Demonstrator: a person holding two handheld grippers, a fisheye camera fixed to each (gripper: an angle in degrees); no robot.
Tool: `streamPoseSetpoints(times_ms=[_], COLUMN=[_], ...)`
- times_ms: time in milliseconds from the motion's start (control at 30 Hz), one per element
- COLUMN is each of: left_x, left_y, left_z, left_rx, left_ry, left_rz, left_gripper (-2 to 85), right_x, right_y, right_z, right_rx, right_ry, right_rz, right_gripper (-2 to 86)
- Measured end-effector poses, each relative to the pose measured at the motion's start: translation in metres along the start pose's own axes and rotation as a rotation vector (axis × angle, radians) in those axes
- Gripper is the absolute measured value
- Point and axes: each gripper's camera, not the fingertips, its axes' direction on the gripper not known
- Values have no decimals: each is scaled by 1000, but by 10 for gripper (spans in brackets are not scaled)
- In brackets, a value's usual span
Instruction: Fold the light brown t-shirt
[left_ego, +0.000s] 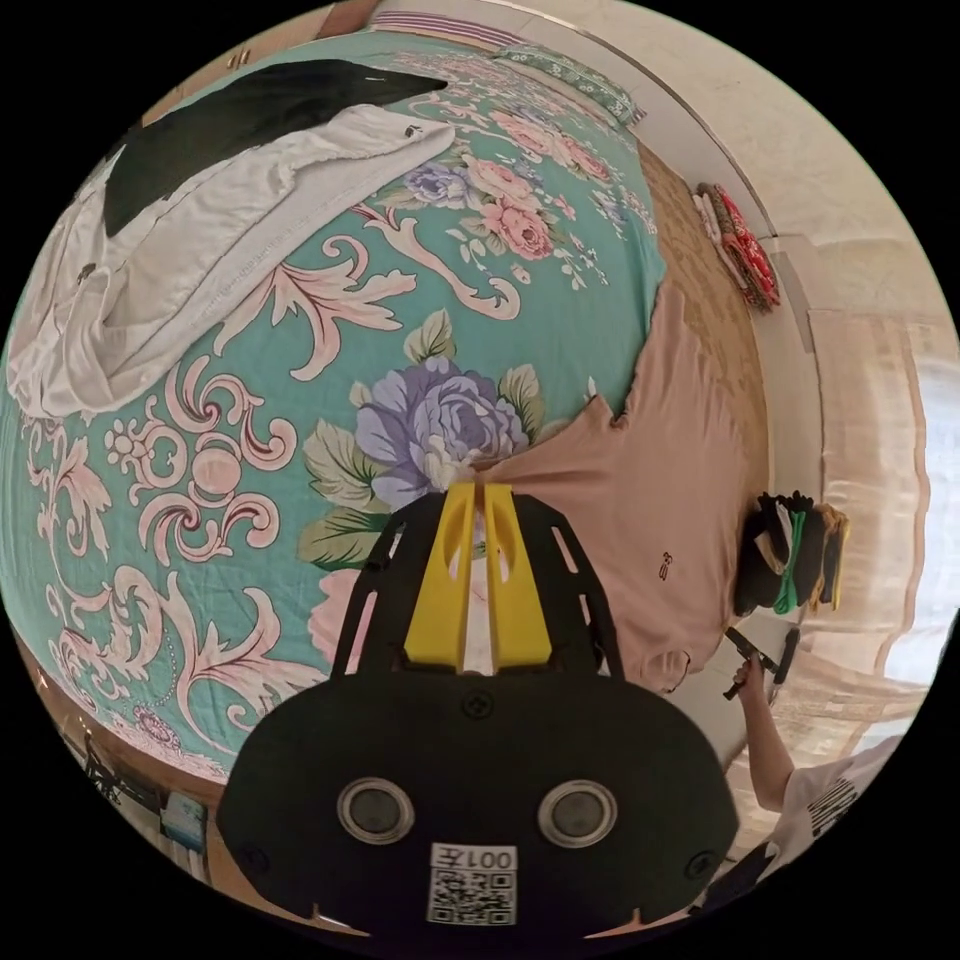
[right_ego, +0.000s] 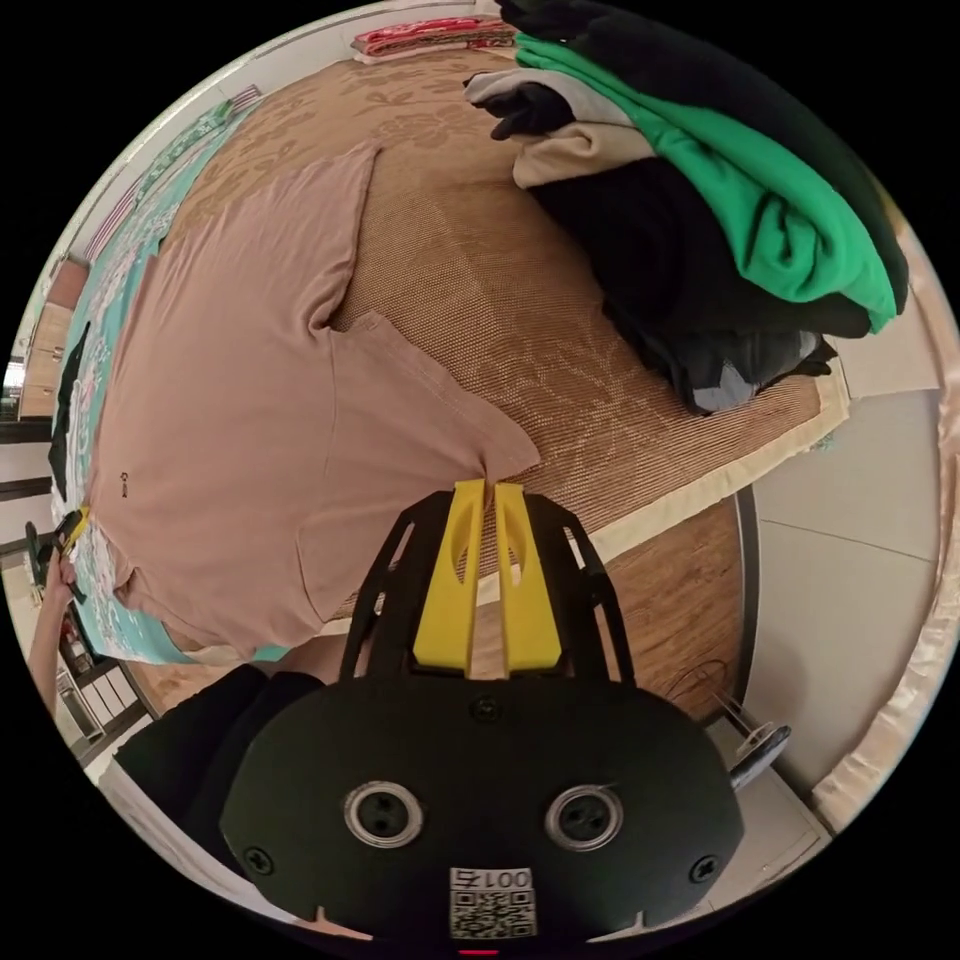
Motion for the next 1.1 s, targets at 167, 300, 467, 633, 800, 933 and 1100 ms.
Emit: streamPoseSetpoints(times_ms=[167, 300, 467, 633, 800, 933, 1100], left_x=[-18, -26, 16, 55, 74, 76, 84], left_y=[13, 43, 84, 120, 140, 157, 188], left_z=[8, 14, 51, 102, 129, 150, 175], left_rx=[10, -22, -145, -274, -267, -300, -264], left_ry=[45, 65, 164, 203, 204, 312, 410], left_rz=[-23, -52, 35, 84, 55, -38, -120], left_gripper=[27, 23, 33, 58, 55, 20, -7], right_x=[9, 6, 18, -13, 0, 10, 34], right_y=[31, 77, 99, 137, 156, 157, 156], right_z=[-9, -8, 18, 30, 47, 71, 90], right_rx=[11, 21, 22, 5, -20, -49, -46], right_ry=[-46, -48, -379, -365, -501, -621, -805], right_rz=[2, -3, 82, 28, 83, 101, 223], right_gripper=[77, 78, 73, 89, 116, 86, 22])
